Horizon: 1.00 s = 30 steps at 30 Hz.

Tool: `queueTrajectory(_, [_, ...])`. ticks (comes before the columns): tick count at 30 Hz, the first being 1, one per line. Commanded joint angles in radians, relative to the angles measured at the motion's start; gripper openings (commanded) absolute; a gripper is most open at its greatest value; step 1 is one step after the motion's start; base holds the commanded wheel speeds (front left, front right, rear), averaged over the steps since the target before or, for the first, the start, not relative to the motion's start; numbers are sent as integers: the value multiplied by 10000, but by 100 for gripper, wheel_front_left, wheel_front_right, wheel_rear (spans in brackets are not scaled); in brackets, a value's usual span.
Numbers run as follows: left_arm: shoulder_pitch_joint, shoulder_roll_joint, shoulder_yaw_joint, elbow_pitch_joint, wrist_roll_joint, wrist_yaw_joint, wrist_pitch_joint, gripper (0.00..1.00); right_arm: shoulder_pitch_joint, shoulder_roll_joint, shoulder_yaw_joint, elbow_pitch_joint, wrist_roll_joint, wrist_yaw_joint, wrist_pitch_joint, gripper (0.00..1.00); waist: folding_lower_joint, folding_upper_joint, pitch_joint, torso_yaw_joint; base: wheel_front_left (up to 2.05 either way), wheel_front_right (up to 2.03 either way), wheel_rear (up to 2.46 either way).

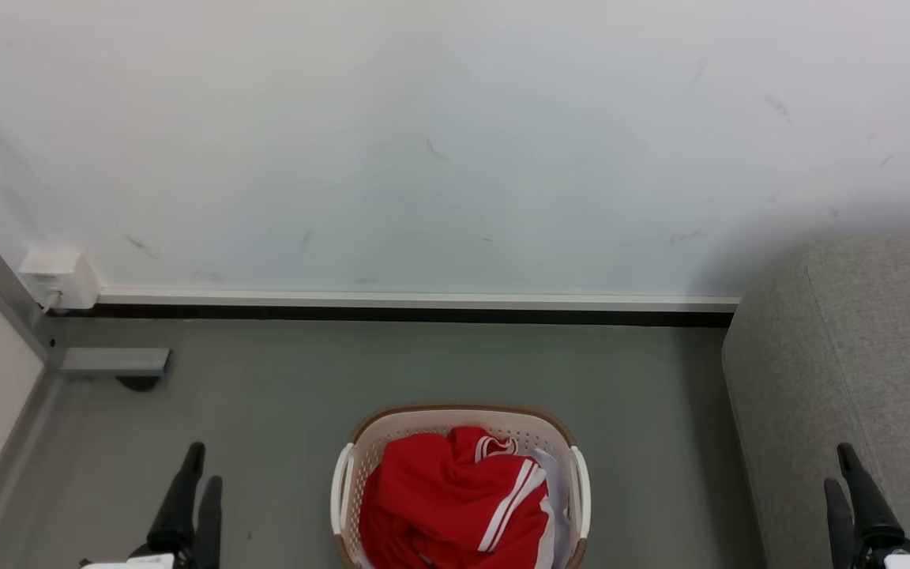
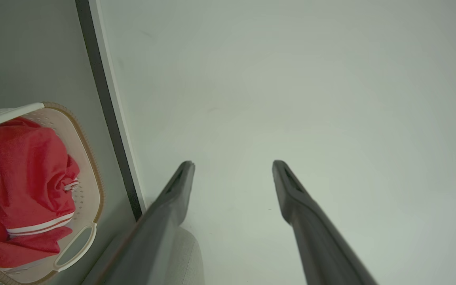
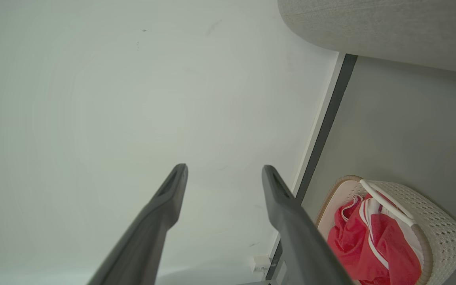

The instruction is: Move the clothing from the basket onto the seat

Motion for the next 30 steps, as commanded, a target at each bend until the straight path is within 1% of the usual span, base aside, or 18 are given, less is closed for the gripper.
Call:
queueTrajectory(1, [-52,9,-38,-83,33,0,-66,100,-48,-33,44,-100,-20,0,-64,100,0,-1,1,0,0,0,0])
queueTrajectory(7, [-21,18,-252,-189,258,1,-379,100,-13,-75,341,-224,-339,-1,-378,100,0,-1,8,0,0,0,0])
queueTrajectory(11, [-3,28,-328,-222,687,1,-574,100,-31,-143,522,-307,-946,-2,-576,100,0,-1,15,0,0,0,0])
queueTrajectory(15, [12,34,-339,-248,1358,1,-758,100,-55,-175,652,-415,-1859,-2,-760,100,0,-1,19,1,0,0,0])
queueTrajectory(22, [23,39,-212,-413,2909,10,-1066,100,-119,-225,837,-605,-3735,-3,-1067,100,0,-1,33,11,0,0,0])
queueTrajectory(30, [41,48,-170,-697,4655,171,-1382,100,-267,-418,1219,-694,-5931,-4,-1387,100,0,-1,53,19,0,0,0])
